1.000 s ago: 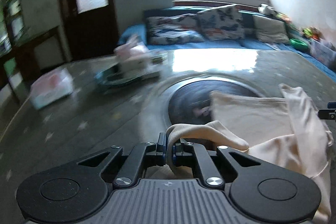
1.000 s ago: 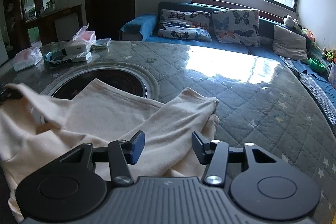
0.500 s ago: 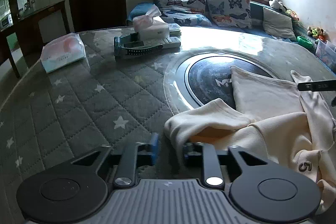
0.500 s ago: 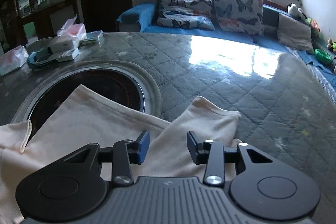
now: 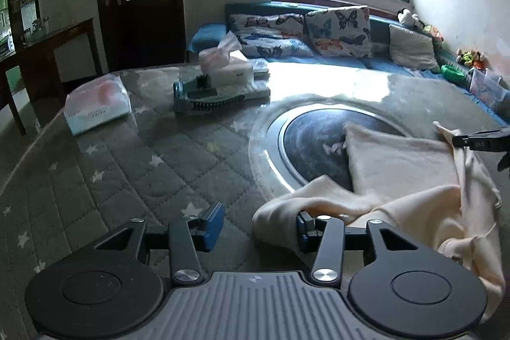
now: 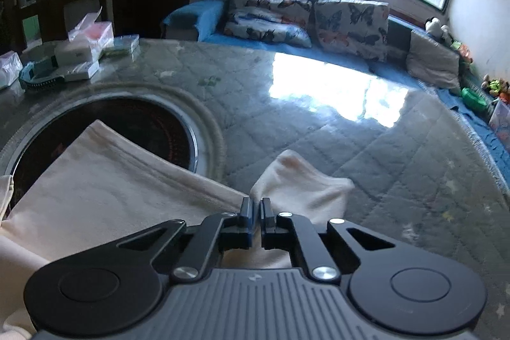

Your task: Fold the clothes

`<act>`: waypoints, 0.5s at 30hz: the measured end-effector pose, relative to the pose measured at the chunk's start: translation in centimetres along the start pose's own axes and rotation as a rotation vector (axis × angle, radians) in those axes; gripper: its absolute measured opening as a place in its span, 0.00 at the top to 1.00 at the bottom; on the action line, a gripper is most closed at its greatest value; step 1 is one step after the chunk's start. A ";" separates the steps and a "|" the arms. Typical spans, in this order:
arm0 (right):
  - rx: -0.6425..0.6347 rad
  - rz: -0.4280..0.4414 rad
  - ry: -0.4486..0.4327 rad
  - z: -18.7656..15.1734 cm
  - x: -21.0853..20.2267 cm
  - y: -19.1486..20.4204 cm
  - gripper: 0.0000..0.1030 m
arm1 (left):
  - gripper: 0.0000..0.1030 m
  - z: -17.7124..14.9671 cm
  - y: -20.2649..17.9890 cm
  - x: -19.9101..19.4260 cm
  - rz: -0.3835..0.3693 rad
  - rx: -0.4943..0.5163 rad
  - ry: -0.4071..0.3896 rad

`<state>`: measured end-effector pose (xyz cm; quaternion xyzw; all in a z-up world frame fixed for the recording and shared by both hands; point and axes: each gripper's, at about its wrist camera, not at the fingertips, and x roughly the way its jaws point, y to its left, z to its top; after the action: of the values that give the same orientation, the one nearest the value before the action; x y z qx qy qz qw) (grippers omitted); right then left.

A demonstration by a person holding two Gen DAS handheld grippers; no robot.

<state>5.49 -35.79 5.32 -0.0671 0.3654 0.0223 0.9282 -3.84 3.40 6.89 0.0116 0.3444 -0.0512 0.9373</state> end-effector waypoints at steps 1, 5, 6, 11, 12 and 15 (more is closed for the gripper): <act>-0.004 -0.007 -0.003 0.0 -0.1 0.0 0.97 | 0.52 0.1 -0.1 0.0 0.002 0.004 -0.003; -0.006 -0.027 -0.042 -0.5 -2.7 -1.5 0.97 | 0.53 -0.1 -0.4 0.1 0.005 0.013 0.000; -0.004 -0.037 -0.056 -0.7 -3.7 -2.1 0.97 | 0.53 -0.2 -0.4 0.1 0.006 0.014 0.002; 0.004 -0.093 -0.112 -2.3 -8.2 -4.6 0.97 | 0.53 -0.6 -0.5 0.1 0.007 0.014 0.009; 0.005 -0.108 -0.121 -2.7 -9.1 -5.1 0.97 | 0.53 -0.7 -0.6 0.0 0.007 0.017 0.009; 0.004 -0.151 -0.132 -4.2 -11.7 -6.3 0.97 | 0.53 -1.0 -0.7 -0.2 0.010 0.031 0.004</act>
<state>-5.34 -42.50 10.89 -0.0908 0.2975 -0.0440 0.9494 -4.77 2.83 6.27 0.0278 0.3454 -0.0519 0.9366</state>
